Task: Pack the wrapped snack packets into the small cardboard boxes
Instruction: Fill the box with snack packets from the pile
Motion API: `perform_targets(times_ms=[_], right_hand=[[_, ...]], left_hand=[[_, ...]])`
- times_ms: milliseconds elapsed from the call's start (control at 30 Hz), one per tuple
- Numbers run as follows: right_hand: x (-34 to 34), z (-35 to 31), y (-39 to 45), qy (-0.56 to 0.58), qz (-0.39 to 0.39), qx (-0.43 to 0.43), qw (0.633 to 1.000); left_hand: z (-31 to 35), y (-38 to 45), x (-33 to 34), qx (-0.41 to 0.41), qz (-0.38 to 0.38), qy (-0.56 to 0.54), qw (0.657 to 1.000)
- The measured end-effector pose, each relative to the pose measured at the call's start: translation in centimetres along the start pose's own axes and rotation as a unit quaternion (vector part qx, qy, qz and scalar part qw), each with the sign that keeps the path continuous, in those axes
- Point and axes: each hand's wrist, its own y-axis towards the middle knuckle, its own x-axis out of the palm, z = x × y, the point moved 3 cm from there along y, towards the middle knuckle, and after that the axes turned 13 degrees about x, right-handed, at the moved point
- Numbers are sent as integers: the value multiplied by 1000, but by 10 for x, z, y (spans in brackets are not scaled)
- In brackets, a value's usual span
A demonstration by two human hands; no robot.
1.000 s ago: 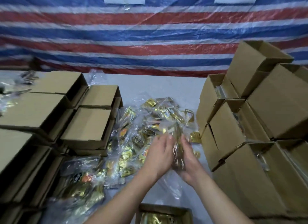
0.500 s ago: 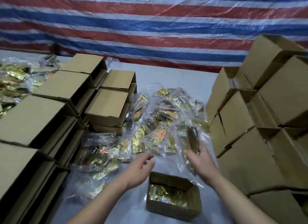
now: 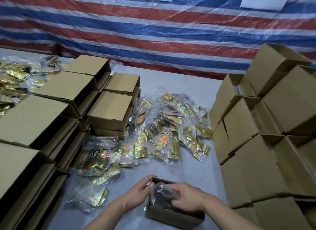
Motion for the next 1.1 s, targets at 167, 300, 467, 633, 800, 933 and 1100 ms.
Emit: perform_targets(times_ms=[167,300,467,633,800,933,1100], right_hand=[[24,11,23,-168,-46,46,984],[25,12,25,-35,-74,81,993],[12,22,15,-89,7,117,989],[36,18,21,-99,-73,173,977],[38,20,15,-71,-41,167,983],[10,12,-2,-35,167,75,983],[-20,18,-1,-171,236,41,956]], left_hand=[[-2,1,6,-6,26,23,999],[-6,-2,10,-9,46,24,999],[-7,-4,10,-4,61,21,998],[-4,-6,12,-13,56,20,998],[1,-11,12,-10,67,29,997],[10,-7,14,-21,75,36,996],[16,4,19,-53,83,61,993]])
